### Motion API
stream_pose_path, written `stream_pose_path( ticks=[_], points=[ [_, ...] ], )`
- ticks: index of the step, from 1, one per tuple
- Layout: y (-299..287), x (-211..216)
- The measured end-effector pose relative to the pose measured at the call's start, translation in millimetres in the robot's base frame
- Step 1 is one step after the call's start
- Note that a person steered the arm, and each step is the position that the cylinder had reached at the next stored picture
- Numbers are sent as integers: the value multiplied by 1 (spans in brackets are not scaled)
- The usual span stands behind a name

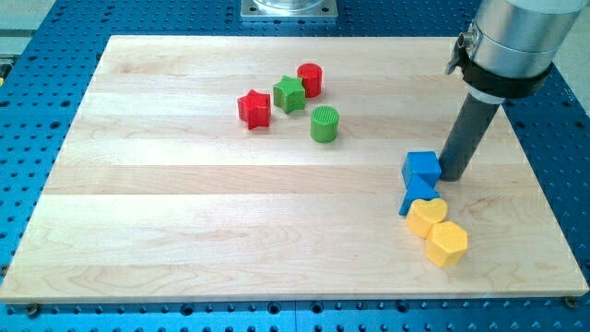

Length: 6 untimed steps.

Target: Move your arm top right to the green circle

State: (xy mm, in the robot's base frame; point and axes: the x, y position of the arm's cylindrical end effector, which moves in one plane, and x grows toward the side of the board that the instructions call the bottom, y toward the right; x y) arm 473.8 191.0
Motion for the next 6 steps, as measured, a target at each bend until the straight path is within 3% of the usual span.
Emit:
stream_pose_path(
  ticks=[2,3,4,5,6],
  points=[
    [-21,2],
    [-21,-14],
    [-21,-61],
    [-36,-60],
    [-95,-57]
  ],
)
